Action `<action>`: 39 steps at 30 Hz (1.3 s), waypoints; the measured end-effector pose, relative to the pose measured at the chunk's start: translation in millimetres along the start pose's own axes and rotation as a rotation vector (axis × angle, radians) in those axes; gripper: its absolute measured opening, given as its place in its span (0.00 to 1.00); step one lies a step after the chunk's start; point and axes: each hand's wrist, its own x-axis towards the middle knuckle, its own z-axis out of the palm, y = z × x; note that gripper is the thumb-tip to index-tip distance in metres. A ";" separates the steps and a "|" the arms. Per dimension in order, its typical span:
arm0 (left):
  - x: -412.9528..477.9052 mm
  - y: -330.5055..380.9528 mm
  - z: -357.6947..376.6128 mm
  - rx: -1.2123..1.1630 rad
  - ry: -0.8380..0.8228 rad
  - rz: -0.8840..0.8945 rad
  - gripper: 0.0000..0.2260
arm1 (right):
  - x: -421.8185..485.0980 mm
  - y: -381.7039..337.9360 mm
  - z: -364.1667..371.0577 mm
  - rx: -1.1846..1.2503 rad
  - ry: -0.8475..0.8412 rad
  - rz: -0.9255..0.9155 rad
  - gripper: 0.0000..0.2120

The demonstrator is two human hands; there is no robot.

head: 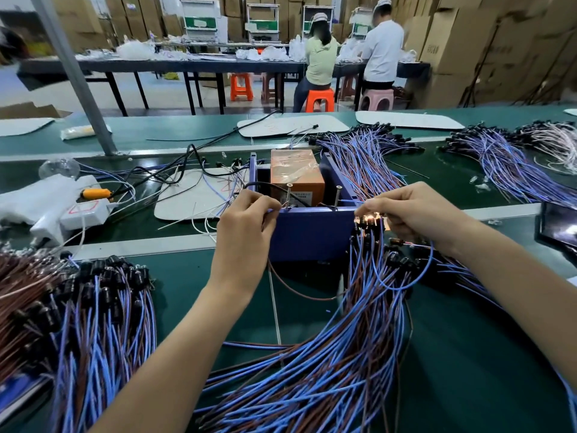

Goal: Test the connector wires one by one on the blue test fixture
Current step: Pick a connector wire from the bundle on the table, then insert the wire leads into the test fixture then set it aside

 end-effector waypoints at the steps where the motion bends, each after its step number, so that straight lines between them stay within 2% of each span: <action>1: 0.3 -0.7 0.5 -0.005 0.002 -0.005 0.05 | 0.8 -1.1 -1.6 0.012 0.003 0.005 0.10; 23: 4.4 -4.3 -2.6 -0.073 -0.027 -0.020 0.06 | 9.7 -13.6 -5.9 -0.065 -0.081 -0.001 0.09; 26: 9.3 -4.6 -9.9 -0.231 -0.183 -0.091 0.10 | 5.3 -11.9 -4.6 -0.048 -0.092 -0.011 0.09; 29: 14.0 1.9 -27.0 -0.513 -0.489 -0.181 0.16 | -4.7 -11.3 0.1 -0.026 -0.170 -0.043 0.11; 32: 19.3 8.6 -51.5 -0.622 -0.758 -0.232 0.18 | -17.2 -13.2 14.6 -0.065 -0.356 -0.098 0.20; 34: 23.8 8.6 -72.6 -0.601 -0.824 -0.220 0.18 | -22.6 -11.3 28.2 -0.130 -0.452 -0.071 0.27; 36: 29.0 -0.6 -95.1 -0.522 -0.751 -0.236 0.17 | -28.0 -4.7 41.9 -0.109 -0.507 -0.020 0.29; 39: 32.4 -36.9 -122.3 -0.285 -0.521 -0.453 0.12 | -39.3 5.7 65.3 -0.103 -0.614 0.032 0.27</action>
